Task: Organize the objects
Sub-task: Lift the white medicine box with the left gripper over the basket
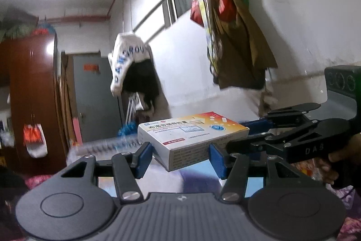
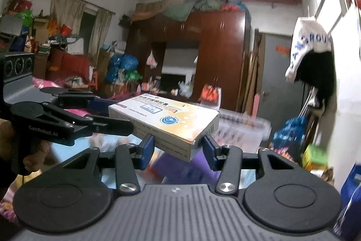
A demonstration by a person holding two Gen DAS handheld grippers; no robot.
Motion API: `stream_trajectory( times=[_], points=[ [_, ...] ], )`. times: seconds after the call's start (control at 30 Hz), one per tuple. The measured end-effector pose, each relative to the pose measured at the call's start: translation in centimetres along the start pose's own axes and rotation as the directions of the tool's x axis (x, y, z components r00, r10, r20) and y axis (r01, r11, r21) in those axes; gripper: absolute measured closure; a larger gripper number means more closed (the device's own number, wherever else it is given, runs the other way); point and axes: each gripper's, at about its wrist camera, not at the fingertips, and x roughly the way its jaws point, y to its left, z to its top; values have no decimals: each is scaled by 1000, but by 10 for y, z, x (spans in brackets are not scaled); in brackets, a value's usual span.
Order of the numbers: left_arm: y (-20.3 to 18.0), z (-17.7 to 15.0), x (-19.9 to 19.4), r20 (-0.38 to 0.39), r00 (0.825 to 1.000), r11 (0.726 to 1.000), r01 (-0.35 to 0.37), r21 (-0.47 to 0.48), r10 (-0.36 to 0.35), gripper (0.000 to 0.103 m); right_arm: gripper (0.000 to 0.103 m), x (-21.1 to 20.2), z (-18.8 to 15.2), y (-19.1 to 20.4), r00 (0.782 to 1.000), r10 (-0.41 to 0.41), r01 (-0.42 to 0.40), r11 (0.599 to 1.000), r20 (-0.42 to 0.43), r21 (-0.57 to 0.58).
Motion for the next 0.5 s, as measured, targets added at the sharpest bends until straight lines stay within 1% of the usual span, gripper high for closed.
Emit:
stream_trajectory(
  times=[0.1, 0.23, 0.3, 0.4, 0.5],
  points=[
    [19, 24, 24, 2, 1000, 1000, 3, 0, -3, 44, 52, 22, 26, -16, 1000, -13, 13, 1000, 1, -5],
    [47, 40, 64, -29, 1000, 1000, -9, -8, 9, 44, 53, 59, 38, -38, 1000, -7, 7, 1000, -31, -8],
    [59, 39, 85, -59, 998, 1000, -14, -19, 13, 45, 53, 79, 39, -52, 999, 7, -6, 1000, -52, 15],
    [81, 36, 117, -115, 993, 999, -20, -45, 14, 45, 53, 114, 32, -70, 994, 24, -18, 998, -109, 56],
    [104, 27, 149, -187, 982, 997, -30, -75, 15, 45, 53, 145, 25, -78, 985, 26, -13, 997, -168, 79]
  ],
)
